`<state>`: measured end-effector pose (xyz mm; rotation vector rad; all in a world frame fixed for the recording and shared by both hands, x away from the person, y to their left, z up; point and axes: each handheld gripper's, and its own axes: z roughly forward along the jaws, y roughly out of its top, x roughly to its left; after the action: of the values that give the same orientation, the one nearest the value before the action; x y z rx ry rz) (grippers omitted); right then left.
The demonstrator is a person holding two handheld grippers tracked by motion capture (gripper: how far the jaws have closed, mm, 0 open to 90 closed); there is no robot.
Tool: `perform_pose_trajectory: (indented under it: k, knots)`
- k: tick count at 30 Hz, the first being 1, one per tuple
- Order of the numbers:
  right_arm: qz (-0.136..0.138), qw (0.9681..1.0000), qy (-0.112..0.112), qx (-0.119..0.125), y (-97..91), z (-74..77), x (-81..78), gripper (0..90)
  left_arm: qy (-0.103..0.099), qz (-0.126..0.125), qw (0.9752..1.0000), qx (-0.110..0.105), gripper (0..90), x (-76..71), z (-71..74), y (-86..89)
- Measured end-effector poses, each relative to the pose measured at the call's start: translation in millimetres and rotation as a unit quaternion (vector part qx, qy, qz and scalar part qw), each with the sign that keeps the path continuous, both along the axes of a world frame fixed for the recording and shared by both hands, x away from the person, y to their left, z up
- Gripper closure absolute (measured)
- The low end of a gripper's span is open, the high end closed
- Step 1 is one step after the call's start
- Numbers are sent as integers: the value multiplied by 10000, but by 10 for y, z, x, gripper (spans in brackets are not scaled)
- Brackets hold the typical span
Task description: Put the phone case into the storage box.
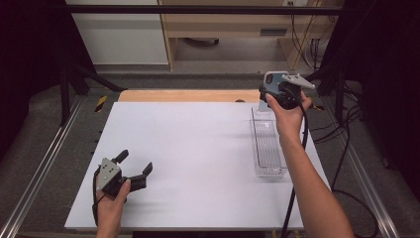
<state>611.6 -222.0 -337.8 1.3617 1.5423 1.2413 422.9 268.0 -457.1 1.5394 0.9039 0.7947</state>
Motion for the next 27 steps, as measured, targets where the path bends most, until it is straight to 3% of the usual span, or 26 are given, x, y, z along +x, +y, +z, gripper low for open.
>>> perform_pose_trajectory:
  k: [23,27]
  knots:
    - [-126,9999,81,23,-8,-223,18,176,-73,-4,10000,-60,24,-16,12,15]
    - [-125,9997,153,-106,12,-282,37,176,-82,15,10000,-40,24,-24,16,2]
